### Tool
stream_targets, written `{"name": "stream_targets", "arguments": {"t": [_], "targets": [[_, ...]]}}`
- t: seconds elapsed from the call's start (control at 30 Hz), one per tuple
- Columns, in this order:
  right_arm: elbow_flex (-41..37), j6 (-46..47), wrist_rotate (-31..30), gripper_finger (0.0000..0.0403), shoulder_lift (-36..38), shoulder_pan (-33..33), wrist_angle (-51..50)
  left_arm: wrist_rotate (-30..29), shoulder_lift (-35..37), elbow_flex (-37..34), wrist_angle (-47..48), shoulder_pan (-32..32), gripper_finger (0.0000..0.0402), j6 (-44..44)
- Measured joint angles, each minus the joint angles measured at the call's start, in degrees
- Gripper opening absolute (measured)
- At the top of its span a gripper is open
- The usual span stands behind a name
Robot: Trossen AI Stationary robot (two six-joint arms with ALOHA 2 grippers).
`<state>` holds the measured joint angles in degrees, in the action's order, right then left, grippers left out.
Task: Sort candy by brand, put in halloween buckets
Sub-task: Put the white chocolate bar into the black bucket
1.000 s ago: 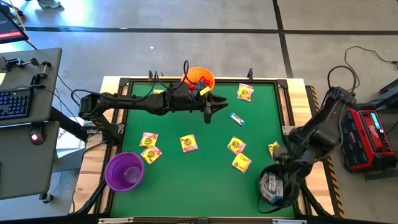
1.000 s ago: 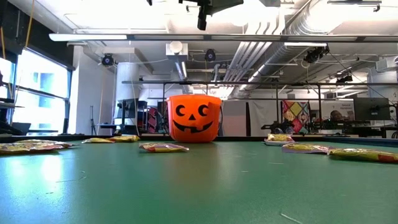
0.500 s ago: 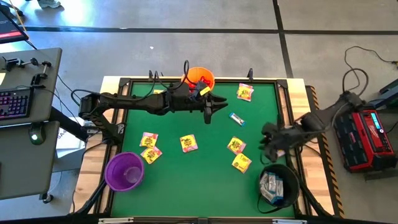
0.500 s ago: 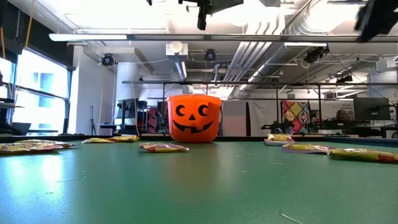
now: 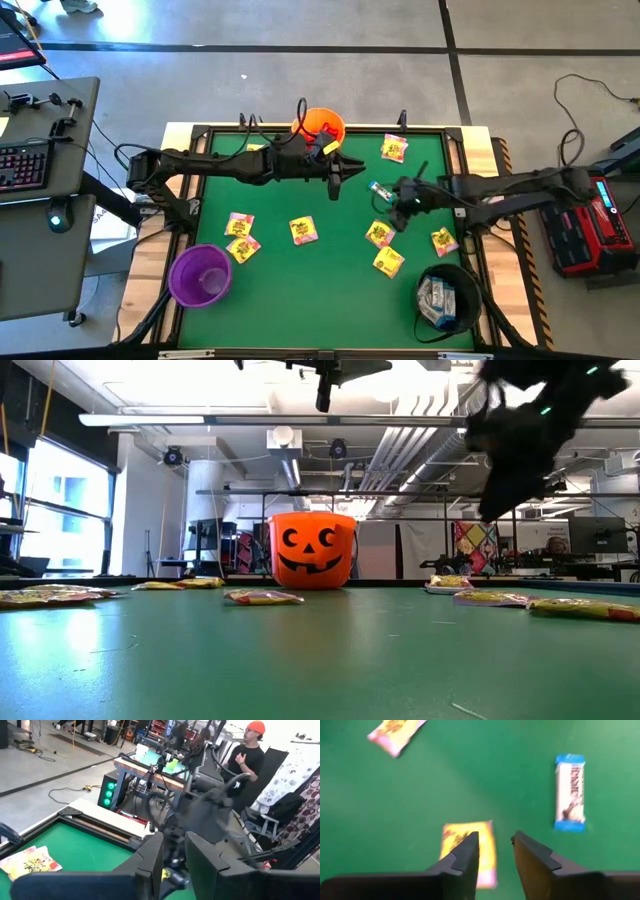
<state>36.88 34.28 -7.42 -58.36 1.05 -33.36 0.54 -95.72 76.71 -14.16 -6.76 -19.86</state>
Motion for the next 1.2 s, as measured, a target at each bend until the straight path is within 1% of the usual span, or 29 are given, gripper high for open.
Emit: {"name": "stream_targets", "arguments": {"t": [0.13, 0.23, 0.33, 0.43, 0.6, 0.8, 0.93, 1.03, 1.2], "targets": [[0.0, -5.8, -0.1, 0.0159, -6.0, 6.2, 6.3, 0.0, 0.0, 0.0, 1.0, 0.0, 0.0069, 0.0], [0.0, -7.9, 0.2, 0.0193, -10.7, 10.8, 11.2, 0.0, 0.0, 0.0, 1.1, 0.0, 0.0069, 0.0], [0.0, -9.1, 0.3, 0.022, -15.0, 15.2, 14.4, 0.0, 0.0, 0.0, 1.2, 0.0, 0.0069, 0.0], [0.0, -11.2, 0.6, 0.0234, -19.3, 18.9, 16.8, 0.0, 0.0, 0.0, 1.9, 0.0, 0.0069, 0.0], [0.2, -14.2, 3.3, 0.0236, -26.5, 22.1, 23.1, -0.2, 0.0, 0.0, 3.4, 0.0, 0.0069, 0.7], [2.1, -15.3, 2.7, 0.0226, -32.9, 23.0, 24.9, -0.4, 0.0, 0.0, 4.2, 0.0, 0.0069, 1.0], [2.7, -15.3, 1.9, 0.0201, -34.7, 23.0, 24.9, -0.4, 0.0, 0.0, 4.9, 0.0, 0.0069, 1.0], [2.8, -15.0, 1.5, 0.0163, -34.5, 23.0, 24.9, -0.8, 0.0, 0.0, 5.5, 0.0, 0.0069, 1.0], [2.6, -15.0, 1.5, 0.0071, -33.3, 23.1, 24.7, -0.9, 0.0, 0.0, 5.9, 0.0, 0.0069, 1.1]]}}
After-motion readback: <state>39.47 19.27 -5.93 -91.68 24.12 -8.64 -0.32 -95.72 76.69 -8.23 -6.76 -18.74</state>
